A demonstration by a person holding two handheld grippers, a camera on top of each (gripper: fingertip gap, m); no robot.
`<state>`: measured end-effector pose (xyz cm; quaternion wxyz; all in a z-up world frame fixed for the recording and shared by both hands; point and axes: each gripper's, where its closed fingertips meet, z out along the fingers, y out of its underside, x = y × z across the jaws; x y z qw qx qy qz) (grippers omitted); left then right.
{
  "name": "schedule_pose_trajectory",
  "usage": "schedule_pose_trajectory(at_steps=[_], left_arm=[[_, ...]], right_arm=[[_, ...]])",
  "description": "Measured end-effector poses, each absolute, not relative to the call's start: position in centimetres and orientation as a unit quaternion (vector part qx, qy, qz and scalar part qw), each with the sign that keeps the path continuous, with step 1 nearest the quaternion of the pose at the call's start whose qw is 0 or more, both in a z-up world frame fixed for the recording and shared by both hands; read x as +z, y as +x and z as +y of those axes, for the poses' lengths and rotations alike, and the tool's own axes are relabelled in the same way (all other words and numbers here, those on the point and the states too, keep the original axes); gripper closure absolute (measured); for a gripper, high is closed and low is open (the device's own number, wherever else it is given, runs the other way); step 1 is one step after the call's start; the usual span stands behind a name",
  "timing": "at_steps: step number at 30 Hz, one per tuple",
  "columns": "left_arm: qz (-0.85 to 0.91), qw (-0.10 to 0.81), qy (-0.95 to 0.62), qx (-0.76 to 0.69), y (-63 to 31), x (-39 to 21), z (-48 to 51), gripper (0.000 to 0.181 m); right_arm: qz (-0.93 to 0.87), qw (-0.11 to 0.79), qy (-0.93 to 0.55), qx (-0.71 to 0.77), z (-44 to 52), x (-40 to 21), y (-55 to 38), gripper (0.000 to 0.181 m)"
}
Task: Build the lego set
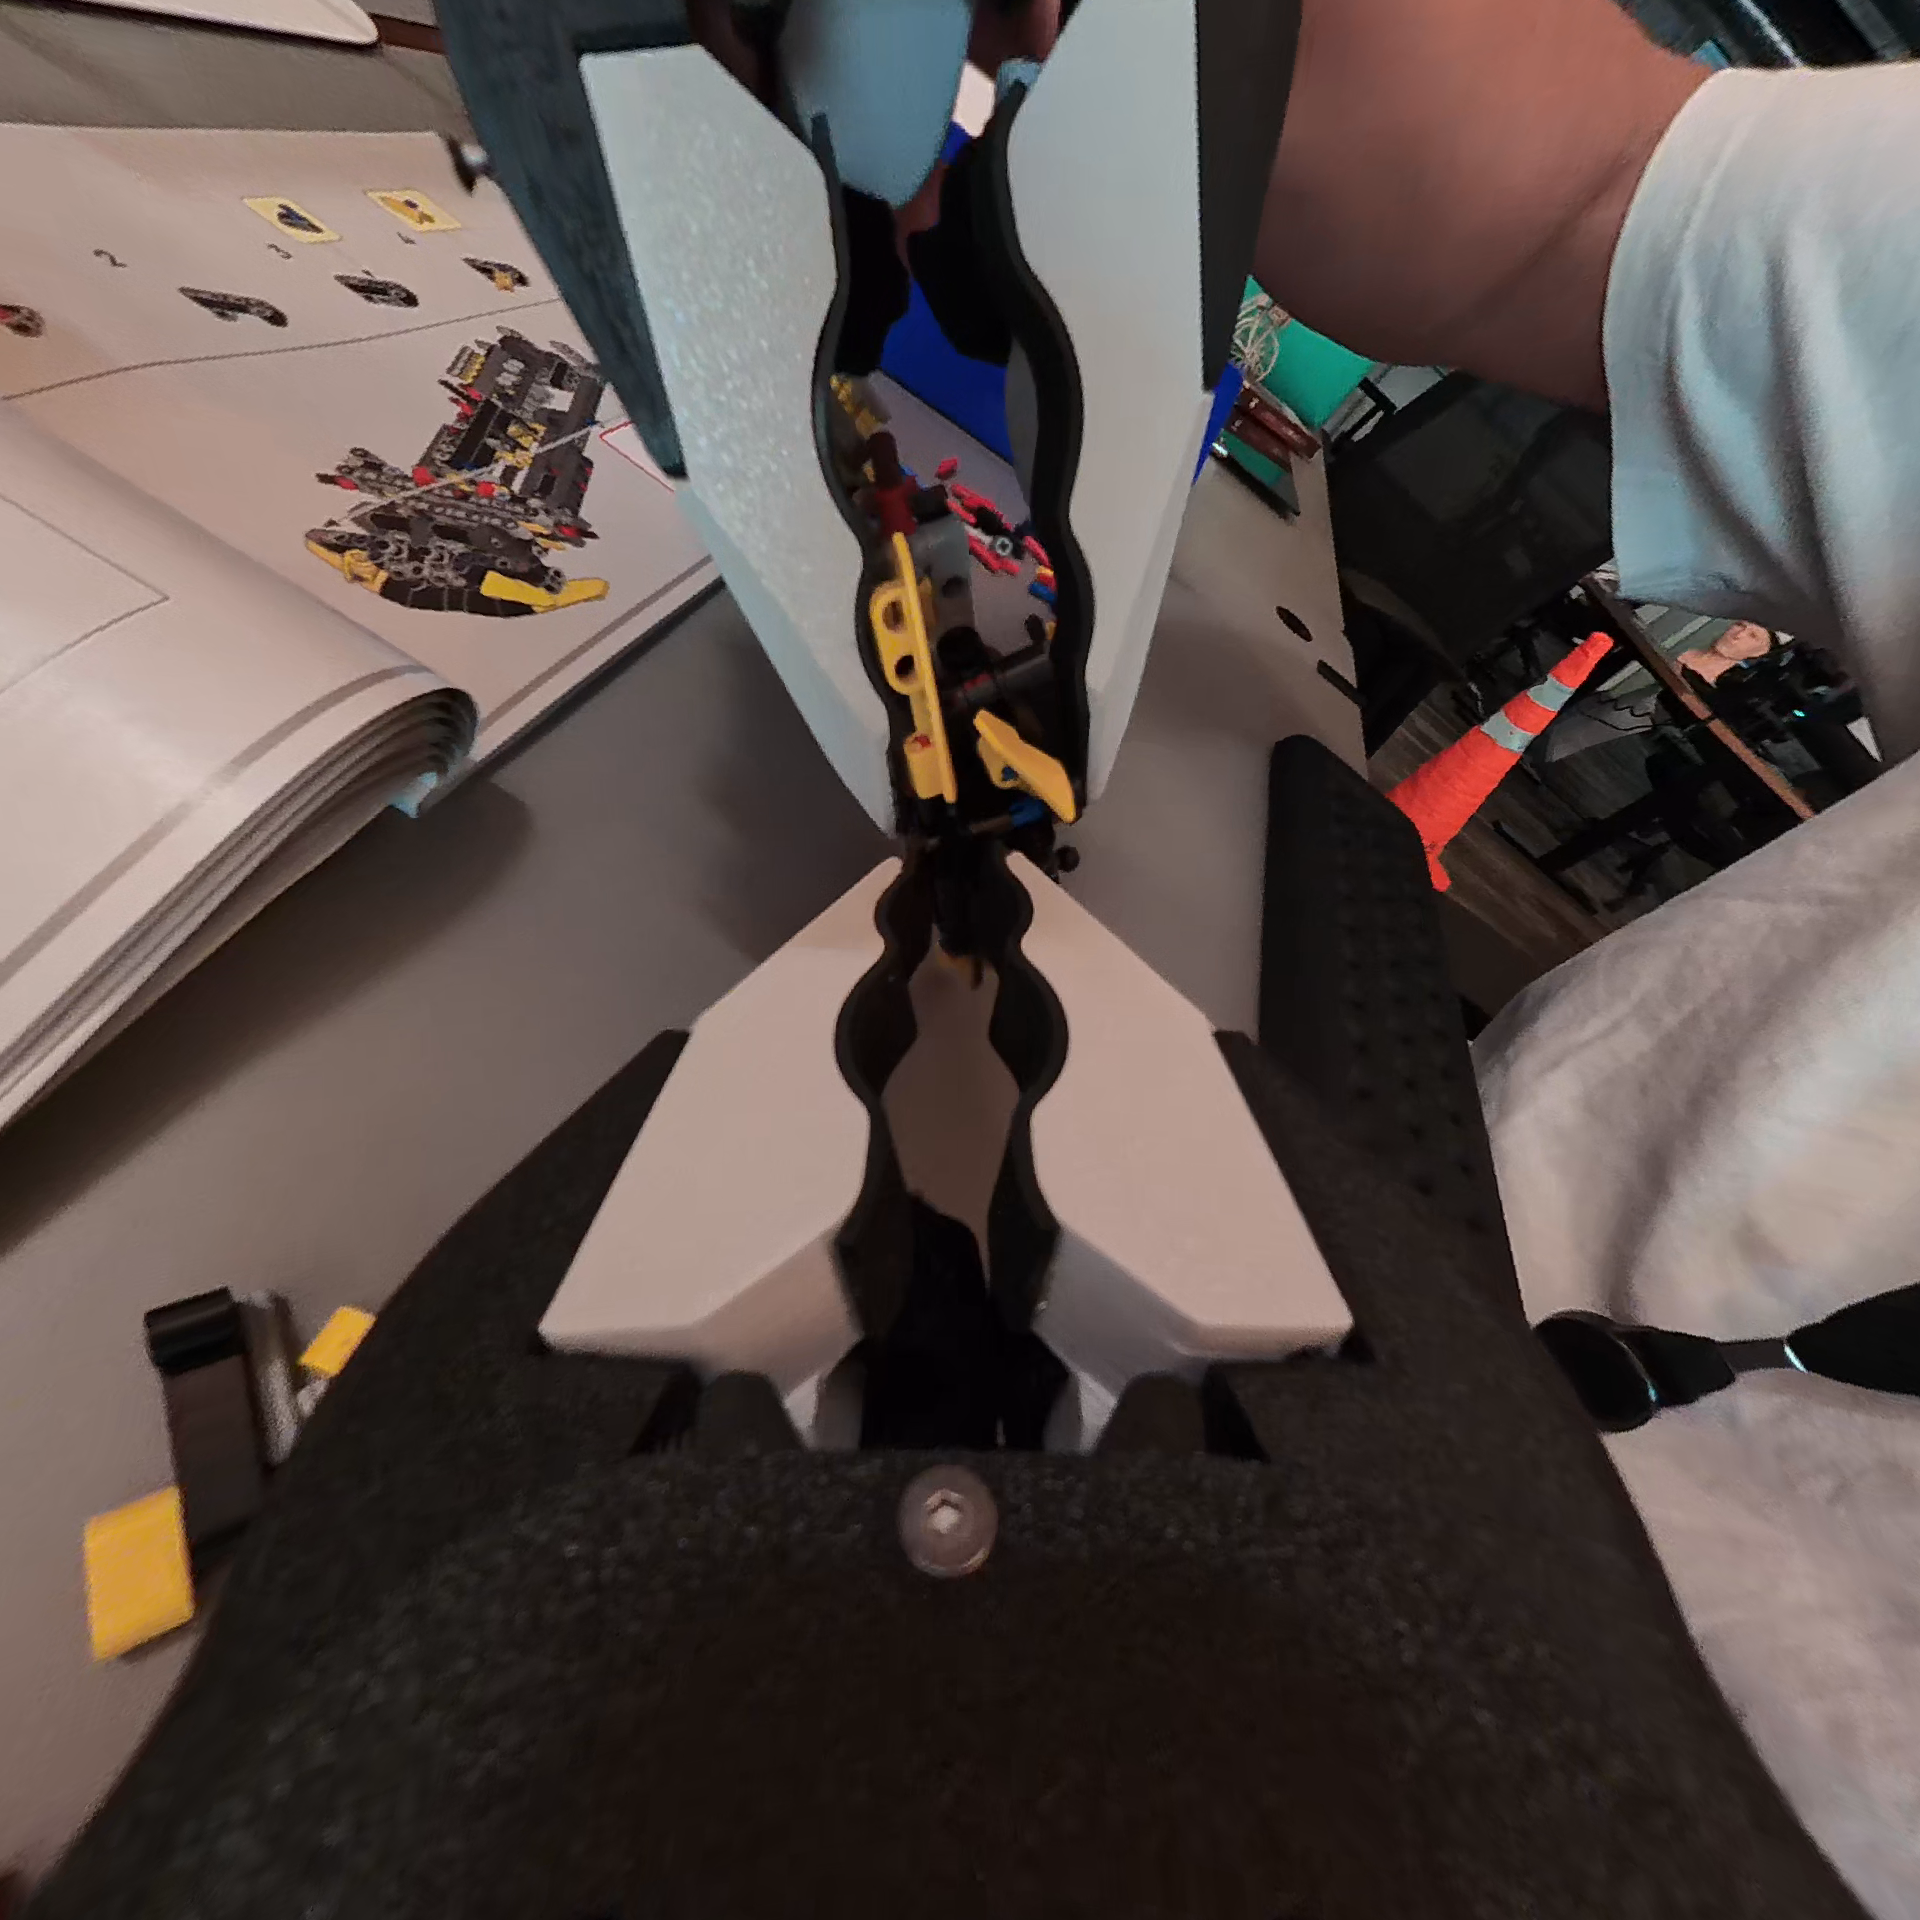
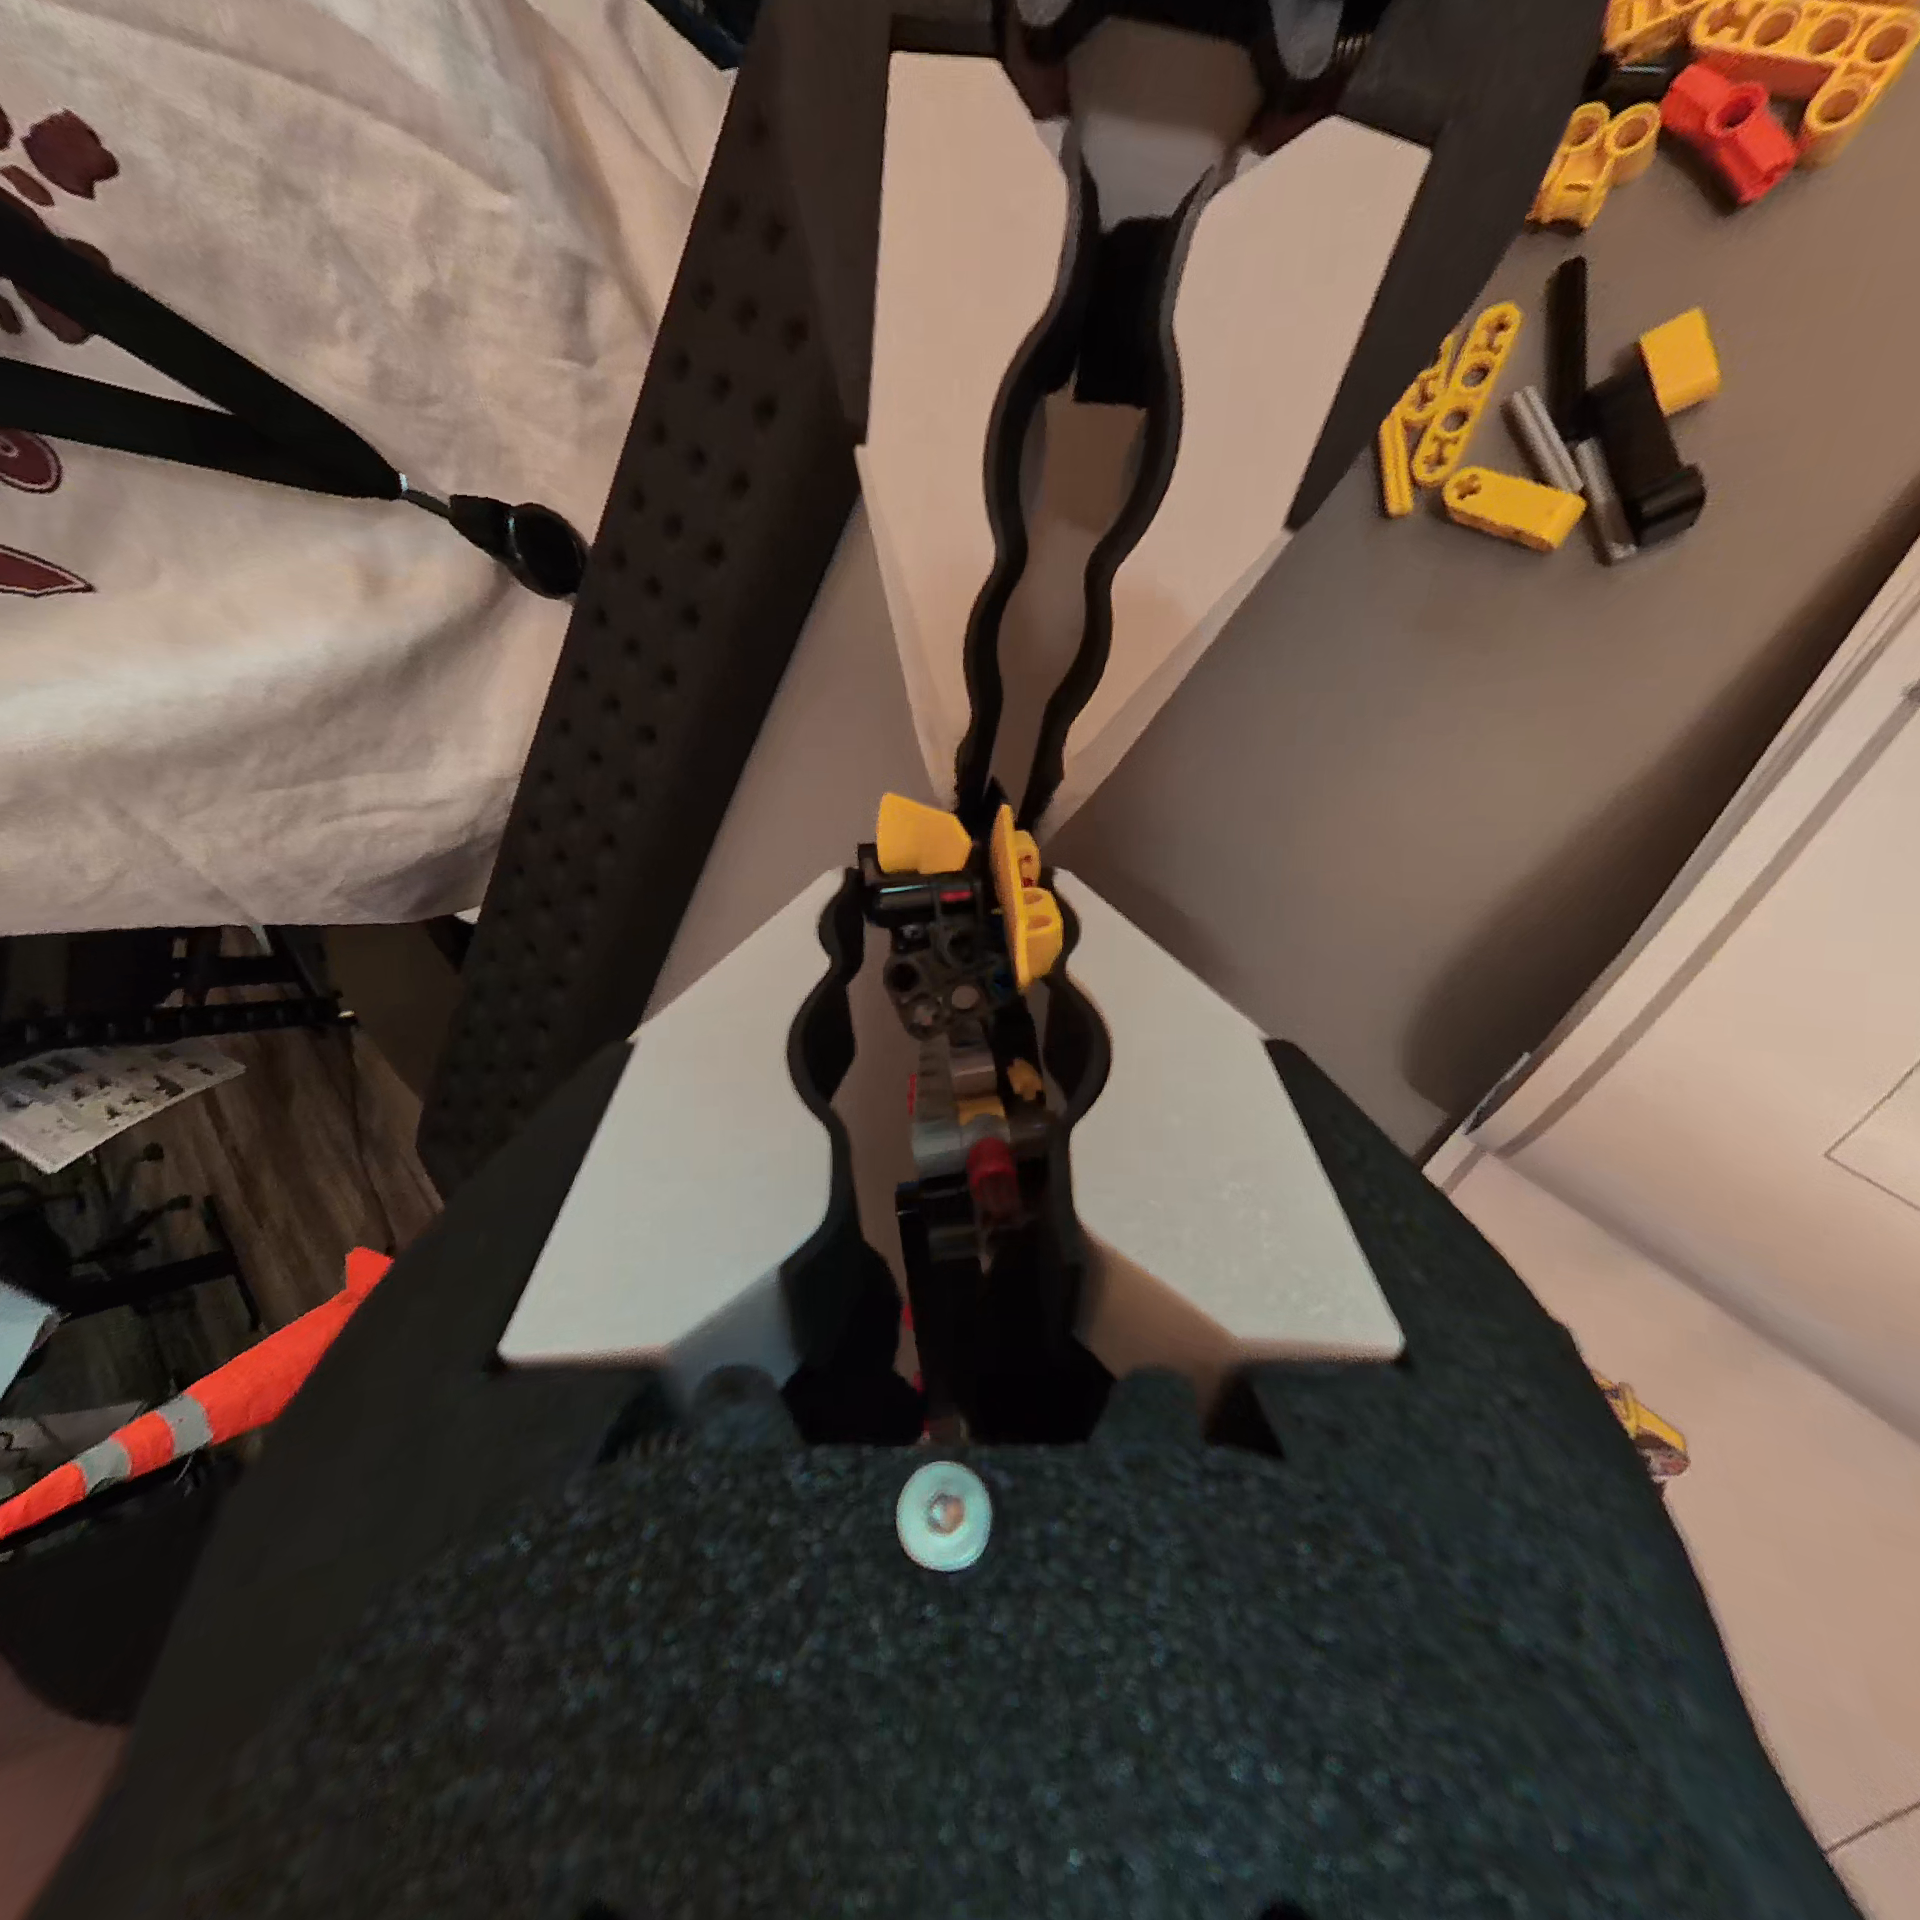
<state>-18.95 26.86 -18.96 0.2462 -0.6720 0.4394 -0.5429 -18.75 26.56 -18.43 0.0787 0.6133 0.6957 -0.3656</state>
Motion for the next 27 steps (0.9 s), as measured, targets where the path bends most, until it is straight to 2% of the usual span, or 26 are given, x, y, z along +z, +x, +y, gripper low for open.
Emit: schedule_pose_trajectory(at_steps=[7, 20, 21, 22, 23, 27], left_arm=[[0.432, 0.253, -0.684, -0.53, -19.1, -19.3, 27.6, 0.175], [0.411, 0.289, -0.695, -0.514, -19.1, -19.1, 28.4, 0.172], [0.41, 0.286, -0.692, -0.521, -19.3, -18.9, 28.4, 0.167], [0.411, 0.276, -0.679, -0.543, -19.5, -18.4, 27.9, 0.144], [0.407, 0.267, -0.663, -0.569, -19.6, -17.7, 27.4, 0.132], [0.403, 0.282, -0.669, -0.556, -19.3, -17.9, 27.8, 0.139]], right_arm=[[0.703, 0.003, 0.626, -0.339, 27.5, -18.8, -19.0, 0.147], [0.685, 0.002, 0.644, -0.341, 28.4, -18.7, -19.0, 0.149], [0.681, 0.001, 0.647, -0.343, 28.6, -18.6, -19.0, 0.149], [0.678, -0.002, 0.65, -0.344, 28.8, -18.6, -19.0, 0.149], [0.676, -0.006, 0.651, -0.345, 29.0, -18.6, -19.0, 0.149], [0.675, -0.014, 0.651, -0.347, 29.0, -18.7, -19.2, 0.149]])
